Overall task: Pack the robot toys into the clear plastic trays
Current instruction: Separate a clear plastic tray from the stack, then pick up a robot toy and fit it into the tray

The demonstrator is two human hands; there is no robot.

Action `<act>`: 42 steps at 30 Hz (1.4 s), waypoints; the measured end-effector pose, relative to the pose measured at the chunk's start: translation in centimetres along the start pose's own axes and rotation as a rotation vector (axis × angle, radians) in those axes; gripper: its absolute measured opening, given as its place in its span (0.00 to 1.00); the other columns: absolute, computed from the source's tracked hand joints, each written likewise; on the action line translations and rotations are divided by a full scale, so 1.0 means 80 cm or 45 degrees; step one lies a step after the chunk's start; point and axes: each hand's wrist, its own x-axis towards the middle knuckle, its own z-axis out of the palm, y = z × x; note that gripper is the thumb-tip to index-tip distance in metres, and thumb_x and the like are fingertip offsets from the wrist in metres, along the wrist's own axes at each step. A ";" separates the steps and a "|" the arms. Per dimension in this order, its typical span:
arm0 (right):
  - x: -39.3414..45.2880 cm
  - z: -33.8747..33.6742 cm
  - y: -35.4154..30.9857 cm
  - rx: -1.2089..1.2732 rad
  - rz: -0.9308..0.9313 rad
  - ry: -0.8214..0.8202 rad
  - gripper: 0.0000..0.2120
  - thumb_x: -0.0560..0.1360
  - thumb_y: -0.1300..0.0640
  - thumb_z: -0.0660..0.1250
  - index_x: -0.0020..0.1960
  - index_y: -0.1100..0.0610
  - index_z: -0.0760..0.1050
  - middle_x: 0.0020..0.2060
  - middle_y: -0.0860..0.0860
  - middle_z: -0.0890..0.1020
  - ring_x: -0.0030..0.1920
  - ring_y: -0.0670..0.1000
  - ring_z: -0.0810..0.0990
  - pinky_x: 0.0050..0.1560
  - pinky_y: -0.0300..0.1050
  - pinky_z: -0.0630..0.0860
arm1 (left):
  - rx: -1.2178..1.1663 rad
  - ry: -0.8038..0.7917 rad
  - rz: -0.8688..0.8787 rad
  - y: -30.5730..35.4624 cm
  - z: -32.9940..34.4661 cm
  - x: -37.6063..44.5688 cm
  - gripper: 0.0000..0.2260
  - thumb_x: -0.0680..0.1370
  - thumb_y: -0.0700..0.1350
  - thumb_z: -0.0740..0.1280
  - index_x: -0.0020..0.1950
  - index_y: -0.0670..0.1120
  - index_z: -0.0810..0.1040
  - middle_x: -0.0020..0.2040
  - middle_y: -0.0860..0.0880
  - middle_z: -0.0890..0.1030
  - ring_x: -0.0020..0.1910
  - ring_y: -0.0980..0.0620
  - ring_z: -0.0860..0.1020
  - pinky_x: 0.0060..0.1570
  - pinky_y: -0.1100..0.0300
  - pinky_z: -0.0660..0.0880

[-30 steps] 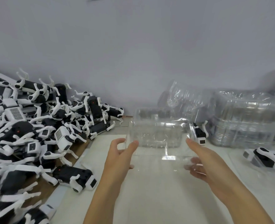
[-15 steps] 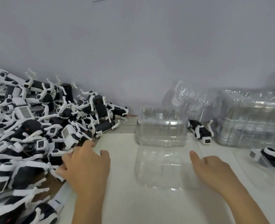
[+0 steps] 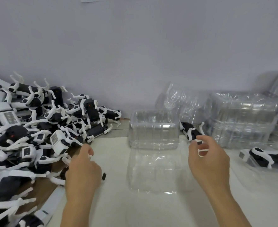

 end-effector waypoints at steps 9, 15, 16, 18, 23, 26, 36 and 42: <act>-0.007 0.009 -0.004 0.138 -0.119 0.008 0.10 0.76 0.56 0.66 0.56 0.44 0.74 0.43 0.43 0.79 0.46 0.44 0.79 0.47 0.49 0.77 | -0.140 0.030 0.163 -0.006 0.026 0.013 0.07 0.80 0.38 0.65 0.53 0.48 0.71 0.45 0.43 0.78 0.39 0.45 0.76 0.40 0.50 0.75; -0.009 0.019 -0.003 0.181 -0.210 -0.028 0.11 0.75 0.58 0.65 0.55 0.45 0.76 0.42 0.41 0.79 0.47 0.43 0.78 0.48 0.49 0.77 | -0.212 0.222 0.150 -0.011 0.031 0.019 0.05 0.81 0.37 0.61 0.52 0.46 0.72 0.39 0.42 0.79 0.37 0.42 0.77 0.37 0.49 0.75; -0.009 0.021 -0.003 0.182 -0.242 -0.027 0.11 0.75 0.58 0.64 0.55 0.46 0.76 0.42 0.40 0.79 0.47 0.43 0.78 0.49 0.47 0.76 | -0.268 0.253 0.187 -0.011 0.031 0.020 0.05 0.81 0.36 0.61 0.53 0.45 0.73 0.39 0.42 0.79 0.38 0.42 0.78 0.38 0.50 0.74; -0.010 0.023 -0.004 0.165 -0.324 0.014 0.12 0.76 0.59 0.63 0.56 0.48 0.78 0.43 0.40 0.79 0.49 0.45 0.78 0.51 0.43 0.73 | -0.413 0.296 0.302 -0.007 0.027 0.023 0.07 0.80 0.33 0.61 0.52 0.45 0.73 0.38 0.44 0.78 0.37 0.43 0.78 0.36 0.52 0.73; -0.013 0.022 -0.011 0.137 -0.496 0.099 0.14 0.74 0.63 0.62 0.57 0.52 0.78 0.45 0.44 0.78 0.50 0.48 0.77 0.53 0.43 0.73 | -0.925 0.083 0.620 0.016 0.005 0.015 0.20 0.81 0.31 0.59 0.44 0.57 0.73 0.33 0.47 0.78 0.31 0.50 0.77 0.27 0.58 0.77; -0.023 0.025 -0.020 0.106 -0.627 -0.134 0.21 0.73 0.63 0.64 0.64 0.50 0.74 0.55 0.43 0.76 0.58 0.44 0.74 0.61 0.43 0.72 | -1.476 -0.112 0.609 0.038 -0.005 0.007 0.13 0.81 0.34 0.61 0.46 0.53 0.75 0.33 0.48 0.77 0.31 0.52 0.76 0.28 0.61 0.76; -0.034 0.041 -0.028 0.216 -0.761 -0.440 0.36 0.71 0.46 0.74 0.72 0.37 0.58 0.68 0.34 0.66 0.70 0.40 0.66 0.67 0.41 0.66 | -2.207 -0.687 0.228 0.084 0.024 -0.030 0.03 0.77 0.42 0.62 0.47 0.49 0.74 0.36 0.49 0.75 0.30 0.57 0.74 0.29 0.69 0.74; -0.023 0.041 -0.024 0.217 -0.723 -0.143 0.24 0.75 0.55 0.73 0.67 0.44 0.68 0.58 0.39 0.75 0.58 0.41 0.75 0.54 0.40 0.75 | -2.023 -0.741 0.345 0.093 0.032 -0.036 0.06 0.75 0.40 0.66 0.51 0.45 0.75 0.39 0.45 0.82 0.34 0.53 0.79 0.37 0.63 0.79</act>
